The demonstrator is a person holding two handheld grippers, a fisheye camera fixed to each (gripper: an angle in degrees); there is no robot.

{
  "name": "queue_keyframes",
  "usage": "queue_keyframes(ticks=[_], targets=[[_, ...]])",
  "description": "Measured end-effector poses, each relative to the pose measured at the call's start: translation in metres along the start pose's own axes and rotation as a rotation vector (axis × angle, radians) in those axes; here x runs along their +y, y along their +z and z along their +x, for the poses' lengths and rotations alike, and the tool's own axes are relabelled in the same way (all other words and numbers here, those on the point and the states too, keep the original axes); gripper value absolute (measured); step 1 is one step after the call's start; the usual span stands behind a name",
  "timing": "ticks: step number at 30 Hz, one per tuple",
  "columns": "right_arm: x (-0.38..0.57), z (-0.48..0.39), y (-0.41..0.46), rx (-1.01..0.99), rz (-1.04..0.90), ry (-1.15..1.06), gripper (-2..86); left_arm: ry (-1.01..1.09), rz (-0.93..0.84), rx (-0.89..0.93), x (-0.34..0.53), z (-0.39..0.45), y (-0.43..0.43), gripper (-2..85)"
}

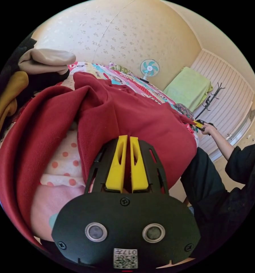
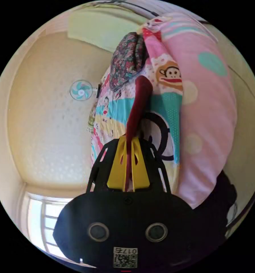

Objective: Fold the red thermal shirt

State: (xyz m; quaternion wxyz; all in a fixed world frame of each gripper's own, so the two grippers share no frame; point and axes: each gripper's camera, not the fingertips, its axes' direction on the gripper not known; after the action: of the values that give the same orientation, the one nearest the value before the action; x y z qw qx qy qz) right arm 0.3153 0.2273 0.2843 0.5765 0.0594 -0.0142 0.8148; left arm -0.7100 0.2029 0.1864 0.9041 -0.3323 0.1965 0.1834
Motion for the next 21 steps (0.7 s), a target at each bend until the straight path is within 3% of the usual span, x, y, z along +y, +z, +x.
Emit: queue_keyframes(ticks=[4,6,9,11,16,18,21], targets=[[0.063,-0.075,0.038,-0.028,-0.128,-0.294,2.9,-0.011,0.008,0.031,-0.003,-0.01,-0.006,0.4],[0.143,-0.117,0.071,-0.145,-0.262,-0.506,3.0,-0.013,0.008,0.037,-0.004,-0.013,-0.008,0.4],[0.251,-0.126,0.121,-0.258,-0.504,-0.638,3.7,-0.021,0.009,0.045,-0.007,-0.016,-0.01,0.4],[0.324,-0.107,0.155,-0.184,-0.65,-0.737,4.2,-0.026,0.01,0.047,-0.009,-0.018,-0.011,0.4],[0.456,0.018,0.223,0.214,-0.994,-0.935,7.5,-0.042,0.017,0.064,-0.012,-0.022,-0.012,0.3],[0.473,0.062,0.217,0.23,-1.119,-0.929,10.2,-0.042,0.018,0.065,-0.014,-0.021,-0.012,0.3],[0.461,0.057,0.188,0.173,-1.061,-0.959,11.2,-0.044,0.018,0.07,-0.016,-0.021,-0.009,0.3]])
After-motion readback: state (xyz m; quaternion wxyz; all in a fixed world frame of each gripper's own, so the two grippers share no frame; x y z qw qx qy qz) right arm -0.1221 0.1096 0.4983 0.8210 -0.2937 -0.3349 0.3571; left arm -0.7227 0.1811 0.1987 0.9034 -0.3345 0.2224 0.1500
